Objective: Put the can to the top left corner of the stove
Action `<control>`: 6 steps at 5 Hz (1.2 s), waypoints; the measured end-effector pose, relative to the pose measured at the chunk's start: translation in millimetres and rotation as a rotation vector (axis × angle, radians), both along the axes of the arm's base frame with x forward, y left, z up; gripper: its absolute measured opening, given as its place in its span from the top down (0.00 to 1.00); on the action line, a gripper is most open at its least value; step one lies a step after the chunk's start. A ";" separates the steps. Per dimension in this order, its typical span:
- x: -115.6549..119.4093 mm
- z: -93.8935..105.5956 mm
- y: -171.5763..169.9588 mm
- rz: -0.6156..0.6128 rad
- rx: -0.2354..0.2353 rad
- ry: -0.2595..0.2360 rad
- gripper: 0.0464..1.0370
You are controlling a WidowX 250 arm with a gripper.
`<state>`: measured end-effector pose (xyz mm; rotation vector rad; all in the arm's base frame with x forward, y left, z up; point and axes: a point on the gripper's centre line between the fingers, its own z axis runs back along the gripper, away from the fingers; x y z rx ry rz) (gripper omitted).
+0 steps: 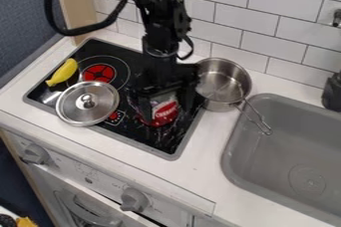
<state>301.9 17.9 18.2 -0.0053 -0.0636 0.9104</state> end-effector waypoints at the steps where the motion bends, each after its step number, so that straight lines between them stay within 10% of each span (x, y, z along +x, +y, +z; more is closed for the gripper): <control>1: 6.2 -2.1 16.9 0.026 0.003 0.012 0.04; 6: 49.5 -8.1 122.9 0.221 -0.045 0.001 0.04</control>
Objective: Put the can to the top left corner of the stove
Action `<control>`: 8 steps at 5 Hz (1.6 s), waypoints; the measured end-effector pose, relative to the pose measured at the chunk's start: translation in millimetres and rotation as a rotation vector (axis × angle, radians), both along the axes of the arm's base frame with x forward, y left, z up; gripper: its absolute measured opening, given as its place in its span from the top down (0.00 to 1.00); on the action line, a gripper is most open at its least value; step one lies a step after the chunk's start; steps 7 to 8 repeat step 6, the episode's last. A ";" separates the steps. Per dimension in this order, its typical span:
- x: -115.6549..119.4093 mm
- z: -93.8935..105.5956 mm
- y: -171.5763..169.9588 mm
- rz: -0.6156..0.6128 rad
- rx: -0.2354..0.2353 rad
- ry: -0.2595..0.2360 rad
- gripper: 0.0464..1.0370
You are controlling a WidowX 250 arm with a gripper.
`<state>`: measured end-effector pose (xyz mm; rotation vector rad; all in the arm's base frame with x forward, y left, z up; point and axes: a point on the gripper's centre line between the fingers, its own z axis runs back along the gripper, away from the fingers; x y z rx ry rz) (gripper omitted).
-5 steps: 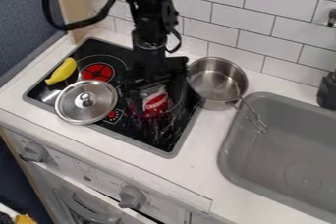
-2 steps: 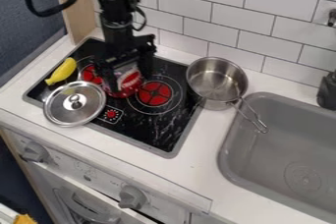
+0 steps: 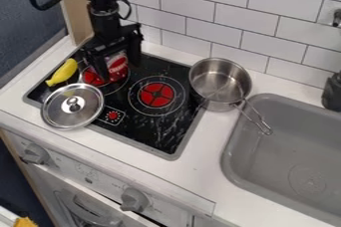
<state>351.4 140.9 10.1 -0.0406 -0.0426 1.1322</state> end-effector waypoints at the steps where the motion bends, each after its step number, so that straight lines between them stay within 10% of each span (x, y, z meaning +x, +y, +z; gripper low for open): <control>1: 10.9 -3.8 14.6 0.009 -0.006 0.009 0.04; 8: 8.8 46.2 -24.3 -0.062 0.030 -0.047 0.04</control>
